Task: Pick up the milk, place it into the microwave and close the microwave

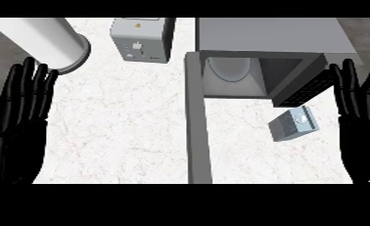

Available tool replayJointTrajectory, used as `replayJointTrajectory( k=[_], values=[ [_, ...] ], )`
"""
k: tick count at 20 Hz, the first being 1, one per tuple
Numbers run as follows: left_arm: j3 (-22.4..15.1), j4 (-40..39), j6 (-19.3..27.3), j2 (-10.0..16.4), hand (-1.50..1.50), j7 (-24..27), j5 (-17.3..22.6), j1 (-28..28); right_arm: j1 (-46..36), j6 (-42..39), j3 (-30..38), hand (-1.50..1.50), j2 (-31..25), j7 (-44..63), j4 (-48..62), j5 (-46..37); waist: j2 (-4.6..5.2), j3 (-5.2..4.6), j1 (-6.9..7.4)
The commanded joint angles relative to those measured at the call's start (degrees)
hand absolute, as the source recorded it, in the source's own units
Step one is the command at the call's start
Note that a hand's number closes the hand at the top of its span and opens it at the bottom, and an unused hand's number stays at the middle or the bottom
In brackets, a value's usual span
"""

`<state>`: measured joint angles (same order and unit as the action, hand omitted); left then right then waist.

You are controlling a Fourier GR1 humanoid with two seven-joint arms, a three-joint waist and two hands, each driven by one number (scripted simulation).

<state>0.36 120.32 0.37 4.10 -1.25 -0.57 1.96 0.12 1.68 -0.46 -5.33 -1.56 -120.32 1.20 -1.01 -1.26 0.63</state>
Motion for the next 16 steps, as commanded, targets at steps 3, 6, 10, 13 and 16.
replayJointTrajectory(
  k=[3, 6, 10, 13, 16],
  values=[
    [3.81, -0.55, -3.78, 3.09, -1.50, 0.85, 3.84, 0.09, 0.12, 0.29, 3.62, -1.50, -3.08, 5.29, -3.52, -1.26, 0.94, 1.23, -0.80],
    [8.87, 0.78, -7.77, 7.18, -1.50, -0.82, 9.76, -0.11, -1.07, 1.21, 7.58, -1.50, -5.25, 4.73, 0.29, -3.75, 1.00, 1.22, -0.39],
    [9.13, 5.69, -9.28, 3.37, -1.50, -6.25, 21.71, 6.06, 2.97, -3.84, 8.48, -1.50, -5.96, 10.80, -8.50, 7.31, 0.81, 1.24, -0.46],
    [11.51, 9.31, -8.10, 4.63, -1.50, -11.19, 24.16, 5.12, 5.86, -4.14, 9.79, -1.50, -4.72, 9.97, -8.96, 7.91, 0.88, 1.26, -0.59],
    [13.27, 13.96, -10.83, 4.13, -1.50, -11.11, 28.34, 11.28, 0.20, -2.17, 10.48, -1.50, -4.87, 10.37, -3.04, 5.42, 0.93, 1.25, -0.10]
  ],
)
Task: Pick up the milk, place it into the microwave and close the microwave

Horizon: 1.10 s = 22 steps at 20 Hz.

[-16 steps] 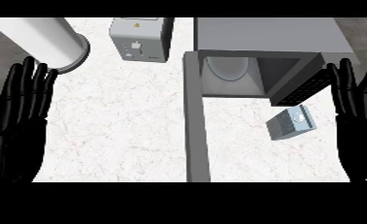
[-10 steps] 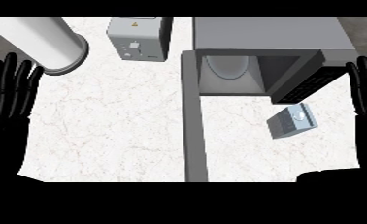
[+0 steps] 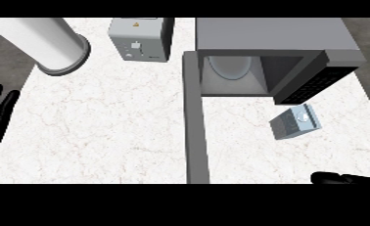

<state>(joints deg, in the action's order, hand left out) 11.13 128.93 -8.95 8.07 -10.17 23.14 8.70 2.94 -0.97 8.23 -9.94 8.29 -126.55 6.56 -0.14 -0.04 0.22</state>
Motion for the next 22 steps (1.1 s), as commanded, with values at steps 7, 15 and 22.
replayJointTrajectory(
  k=[7, 15, 22],
  values=[
    [10.31, 2.84, -11.13, 0.33, -1.50, 2.69, 11.97, 11.80, 4.69, -0.28, 0.74, -1.50, 1.72, -2.63, 3.12, -5.18, 0.04, 0.02, 0.18],
    [12.82, 7.71, -11.93, -1.31, -1.50, 0.05, 14.45, 15.82, 6.23, 0.68, 4.02, -1.50, 4.07, -12.23, 16.68, -6.42, 0.06, 0.06, 0.22],
    [18.42, 10.33, -15.48, 0.25, -1.50, -1.12, 22.89, 20.72, 3.64, 3.80, 5.66, -1.50, 4.08, -17.88, 28.38, -10.96, 0.01, 0.08, 0.87]
  ],
)
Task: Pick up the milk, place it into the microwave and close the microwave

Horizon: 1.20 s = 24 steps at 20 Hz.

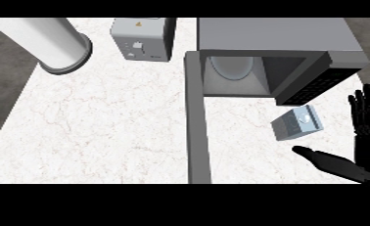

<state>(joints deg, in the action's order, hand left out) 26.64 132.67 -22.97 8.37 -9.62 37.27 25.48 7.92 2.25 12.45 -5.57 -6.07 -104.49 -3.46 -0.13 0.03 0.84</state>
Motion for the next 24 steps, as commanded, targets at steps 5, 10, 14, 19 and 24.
replayJointTrajectory(
  k=[5, 10, 14, 19, 24],
  values=[
    [1.56, 6.62, -2.73, -2.42, -1.50, -0.36, 7.63, 5.13, -0.32, 0.32, 3.10, -1.50, 0.18, -15.13, 21.70, -1.96, 0.06, 0.07, 0.41],
    [6.12, 3.04, -5.61, -0.06, -1.50, 1.31, 9.76, 4.98, -3.87, 1.95, 2.93, -1.50, 0.68, -23.73, 33.56, -4.46, 0.10, 0.04, 0.26],
    [7.39, 4.15, -7.50, -0.83, -1.50, 0.71, 12.73, 8.43, -3.47, -1.24, 5.99, -1.50, -3.88, -28.68, 39.76, -3.23, 0.04, 0.04, 0.19],
    [8.59, 5.20, -5.41, 0.20, -1.50, -0.98, 13.96, 6.30, -10.63, 1.03, 6.61, -1.50, -4.57, -31.20, 49.27, -4.22, 0.10, 0.03, 0.00],
    [9.93, 4.32, -11.26, -1.39, -1.50, 0.90, 16.17, 10.62, -16.08, 0.79, 8.60, -1.50, -5.38, -42.34, 65.11, -4.21, 0.13, 0.11, 0.98]
  ],
)
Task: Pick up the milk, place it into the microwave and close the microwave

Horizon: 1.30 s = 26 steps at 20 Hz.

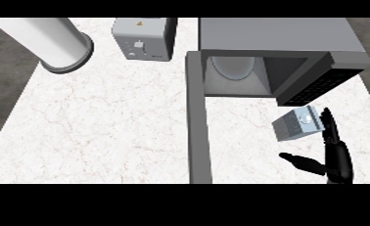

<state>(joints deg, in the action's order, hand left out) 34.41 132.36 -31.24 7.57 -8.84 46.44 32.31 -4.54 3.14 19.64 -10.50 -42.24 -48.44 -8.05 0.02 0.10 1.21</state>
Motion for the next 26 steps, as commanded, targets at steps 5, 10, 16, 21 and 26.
replayJointTrajectory(
  k=[5, 10, 16, 21, 26],
  values=[
    [2.75, 3.05, 1.49, 1.68, -1.50, -1.76, 7.28, -0.67, -7.75, -1.28, 2.42, -1.50, -0.59, -13.21, 19.32, 0.79, 0.21, 0.08, 0.00],
    [-0.81, 5.79, -1.56, -3.18, -1.50, -1.99, 4.62, 2.11, -14.49, -6.46, 5.85, 1.50, -5.16, -14.16, 28.02, 3.77, 0.34, 0.13, 0.53],
    [0.82, 6.80, 0.00, -1.39, -1.50, -3.20, 7.89, 2.07, -14.76, -6.21, 2.38, 1.50, -2.34, -20.41, 31.74, 0.34, 0.38, 0.14, 0.33],
    [2.49, 4.29, -2.88, -1.28, -1.50, -2.72, 8.68, 2.72, -18.60, -7.52, 4.41, 1.50, -5.25, -21.89, 34.36, 1.77, 0.38, 0.12, 0.43],
    [3.79, 4.22, -2.38, 0.87, -1.50, -3.18, 10.83, 2.76, -20.18, -4.80, 0.55, 1.50, 3.34, -23.06, 33.60, -1.21, 0.29, 0.10, 0.57]
  ],
)
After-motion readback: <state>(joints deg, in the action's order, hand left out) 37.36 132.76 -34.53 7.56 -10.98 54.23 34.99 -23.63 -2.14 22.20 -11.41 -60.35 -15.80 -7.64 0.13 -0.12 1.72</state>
